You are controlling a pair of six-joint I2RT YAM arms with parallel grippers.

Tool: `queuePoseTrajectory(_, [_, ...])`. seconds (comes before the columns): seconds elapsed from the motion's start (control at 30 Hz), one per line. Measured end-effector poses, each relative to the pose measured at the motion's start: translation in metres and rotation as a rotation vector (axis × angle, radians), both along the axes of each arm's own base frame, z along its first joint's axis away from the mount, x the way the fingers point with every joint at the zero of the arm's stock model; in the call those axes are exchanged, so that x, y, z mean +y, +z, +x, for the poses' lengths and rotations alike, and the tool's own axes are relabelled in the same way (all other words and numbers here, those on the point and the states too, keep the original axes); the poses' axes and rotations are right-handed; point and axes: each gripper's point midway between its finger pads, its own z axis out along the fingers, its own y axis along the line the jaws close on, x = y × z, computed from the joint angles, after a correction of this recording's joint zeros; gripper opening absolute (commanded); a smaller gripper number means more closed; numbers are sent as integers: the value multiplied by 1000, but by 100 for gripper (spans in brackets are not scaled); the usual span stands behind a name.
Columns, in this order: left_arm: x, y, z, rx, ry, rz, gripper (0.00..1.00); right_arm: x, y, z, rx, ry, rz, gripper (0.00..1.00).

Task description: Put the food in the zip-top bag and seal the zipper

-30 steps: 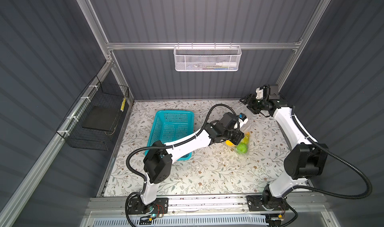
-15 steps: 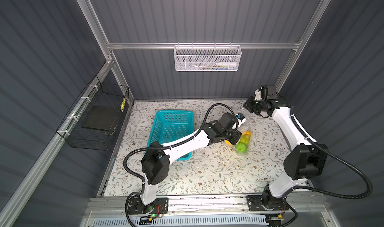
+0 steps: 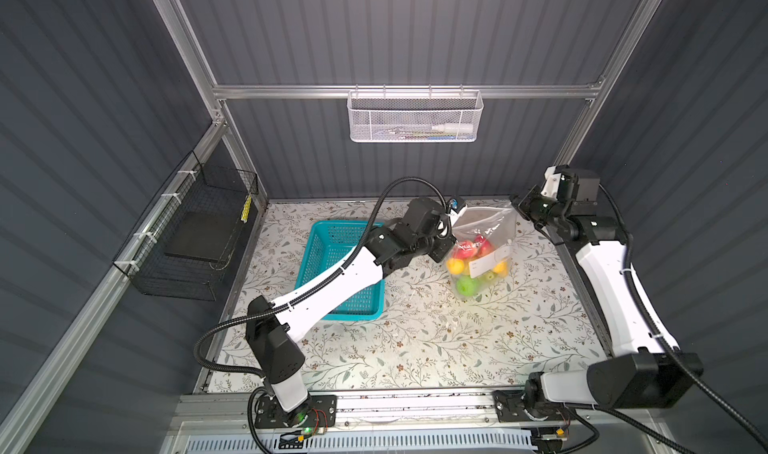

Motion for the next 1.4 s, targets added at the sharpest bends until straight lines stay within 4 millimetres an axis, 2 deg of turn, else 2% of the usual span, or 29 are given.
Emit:
queuePoseTrajectory(0.17, [10, 22, 7, -86, 3, 27, 0, 3, 8, -28, -82, -1, 63, 0])
queuePoseTrajectory(0.23, [10, 23, 5, -103, -16, 46, 0, 3, 2, -38, -91, -4, 78, 0])
queuePoseTrajectory(0.3, [10, 18, 2, -102, -42, 71, 0, 5, -11, -48, -81, 7, 81, 5])
queuePoseTrajectory(0.37, [9, 11, -3, -86, -74, 96, 0, 8, -24, -56, -61, 32, 74, 16])
queuePoseTrajectory(0.43, [8, 2, -8, -62, -108, 120, 0, 12, -37, -63, -33, 70, 43, 40])
queuePoseTrajectory(0.47, [7, -1, -10, -52, -124, 130, 0, 13, -40, -65, -27, 86, 24, 47])
queuePoseTrajectory(0.57, [6, -13, -18, -26, -172, 158, 0, 16, -40, -73, -24, 152, -67, 60])
queuePoseTrajectory(0.63, [4, -20, -24, -13, -215, 171, 1, 18, -27, -78, -56, 197, -142, 65])
queuePoseTrajectory(0.77, [0, -34, -34, 8, -290, 185, 3, 32, 9, -88, -183, 304, -270, 68])
queuePoseTrajectory(0.83, [-2, -39, -39, 16, -321, 189, 5, 51, 22, -98, -251, 397, -335, 69])
queuePoseTrajectory(0.93, [-4, -42, -43, 20, -355, 190, 5, 84, 29, -114, -337, 551, -416, 69])
queuePoseTrajectory(1.0, [-6, -41, -45, 16, -370, 186, 6, 101, 25, -123, -368, 644, -458, 69])
queuePoseTrajectory(1.1, [-6, -41, -45, 12, -381, 186, 7, 115, 17, -131, -398, 732, -508, 69])
queuePoseTrajectory(1.4, [-8, -39, -47, -4, -415, 186, 8, 126, -28, -133, -367, 876, -589, 61])
